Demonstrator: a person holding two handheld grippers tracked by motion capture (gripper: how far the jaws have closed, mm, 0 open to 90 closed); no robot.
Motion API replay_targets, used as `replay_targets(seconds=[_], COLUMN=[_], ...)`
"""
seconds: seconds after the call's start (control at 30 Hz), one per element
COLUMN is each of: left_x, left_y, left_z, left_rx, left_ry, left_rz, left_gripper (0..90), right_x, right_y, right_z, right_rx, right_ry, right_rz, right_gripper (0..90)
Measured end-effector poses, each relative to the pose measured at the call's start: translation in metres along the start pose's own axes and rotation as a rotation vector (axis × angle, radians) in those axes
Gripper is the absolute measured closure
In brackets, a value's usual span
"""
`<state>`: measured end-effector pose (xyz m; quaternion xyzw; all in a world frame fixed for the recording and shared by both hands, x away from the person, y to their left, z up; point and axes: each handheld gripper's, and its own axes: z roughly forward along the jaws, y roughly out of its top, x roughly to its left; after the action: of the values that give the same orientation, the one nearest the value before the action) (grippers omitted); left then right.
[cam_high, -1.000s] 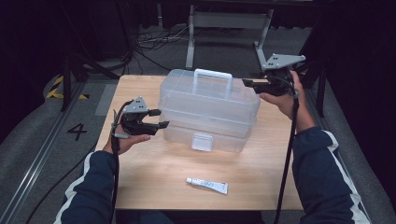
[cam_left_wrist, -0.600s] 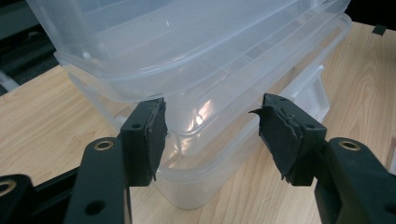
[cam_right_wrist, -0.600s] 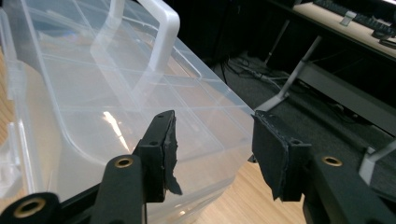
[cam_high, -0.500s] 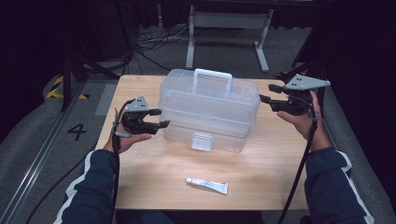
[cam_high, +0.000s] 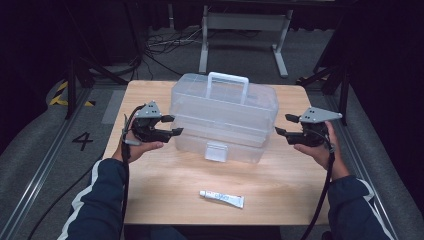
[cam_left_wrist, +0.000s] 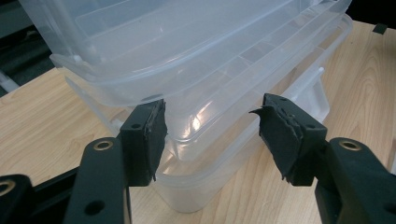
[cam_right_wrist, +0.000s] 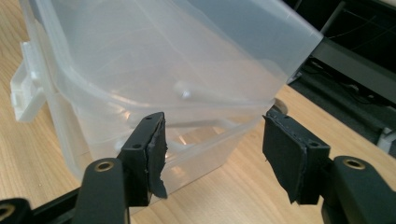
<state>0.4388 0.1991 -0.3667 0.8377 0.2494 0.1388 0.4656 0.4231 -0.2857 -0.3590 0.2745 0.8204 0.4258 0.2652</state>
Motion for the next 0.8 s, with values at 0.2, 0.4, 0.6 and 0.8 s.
replay_targets(seconds=[0.2, 0.4, 0.6, 0.8], left_x=[0.0, 0.002, 0.002, 0.004], left_y=[0.002, 0.001, -0.001, -0.008], left_z=[0.001, 0.002, 0.001, 0.004], left_rx=[-0.001, 0.008, 0.005, 0.046], left_ry=[-0.001, -0.002, 0.01, 0.004], left_rz=[0.001, -0.002, 0.003, 0.011], left_gripper=[41.6, 41.5, 38.6, 37.4], right_x=[0.003, 0.013, 0.019, 0.019], right_y=[-0.012, -0.008, -0.007, -0.006], right_z=[0.007, 0.012, 0.016, 0.011], right_rx=[0.007, -0.036, -0.076, -0.124], right_ry=[0.011, 0.0, -0.043, -0.063], right_rz=[0.02, -0.006, -0.03, -0.028], right_gripper=[37.9, 40.4, 43.3, 45.4])
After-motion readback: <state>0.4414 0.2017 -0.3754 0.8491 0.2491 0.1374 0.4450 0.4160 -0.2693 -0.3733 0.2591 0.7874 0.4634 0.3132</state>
